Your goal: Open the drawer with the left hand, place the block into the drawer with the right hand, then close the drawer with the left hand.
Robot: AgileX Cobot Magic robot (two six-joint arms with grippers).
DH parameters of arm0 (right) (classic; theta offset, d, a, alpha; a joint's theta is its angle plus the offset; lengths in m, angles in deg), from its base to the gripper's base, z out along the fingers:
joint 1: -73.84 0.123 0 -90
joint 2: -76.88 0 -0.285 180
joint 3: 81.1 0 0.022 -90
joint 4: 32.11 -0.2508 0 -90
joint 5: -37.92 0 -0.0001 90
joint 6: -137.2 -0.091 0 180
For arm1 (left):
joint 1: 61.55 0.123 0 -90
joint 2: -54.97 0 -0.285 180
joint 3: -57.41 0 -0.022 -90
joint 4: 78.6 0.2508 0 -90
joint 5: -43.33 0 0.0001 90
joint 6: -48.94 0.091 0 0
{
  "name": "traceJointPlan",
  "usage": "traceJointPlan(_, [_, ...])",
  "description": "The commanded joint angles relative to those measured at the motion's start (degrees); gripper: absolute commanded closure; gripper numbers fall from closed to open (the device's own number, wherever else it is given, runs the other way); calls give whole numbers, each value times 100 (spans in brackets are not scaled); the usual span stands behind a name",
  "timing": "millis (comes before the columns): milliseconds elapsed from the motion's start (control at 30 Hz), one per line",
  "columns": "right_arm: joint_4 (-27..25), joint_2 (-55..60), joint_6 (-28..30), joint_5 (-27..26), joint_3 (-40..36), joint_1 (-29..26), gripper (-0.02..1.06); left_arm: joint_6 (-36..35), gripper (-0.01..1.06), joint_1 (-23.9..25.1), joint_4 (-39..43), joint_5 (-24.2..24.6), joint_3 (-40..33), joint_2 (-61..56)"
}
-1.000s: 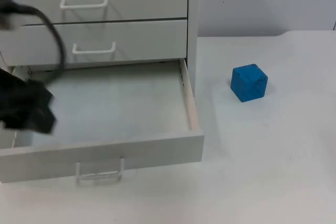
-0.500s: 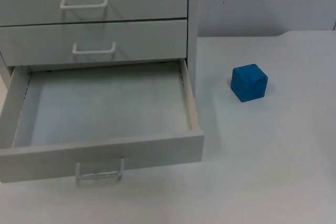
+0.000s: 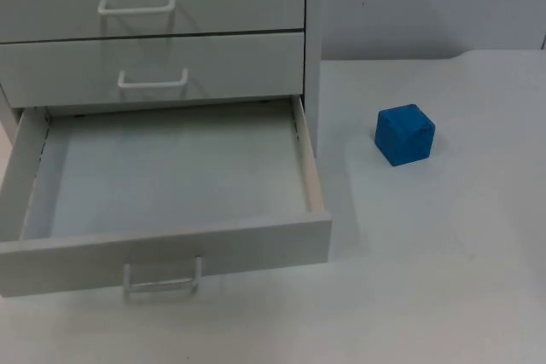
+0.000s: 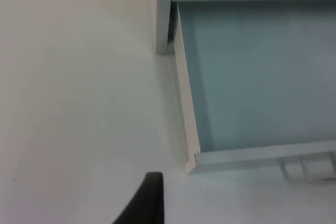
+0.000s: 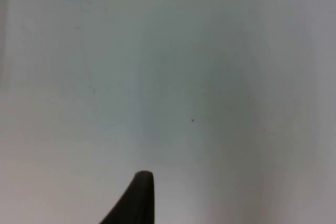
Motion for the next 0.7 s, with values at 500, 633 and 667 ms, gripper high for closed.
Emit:
traceJointPlan(500, [-361,1080,118,240,656,35,0,-33,0,18,440,868,-53,-1264])
traceJointPlan(633, [-430,1781,260,230,1232,279,0,-33,0,18,440,817,-53,-1298])
traceJointPlan(667, [-423,2180,260,136,1538,546,0,-33,0,18,440,817,-53,-1298])
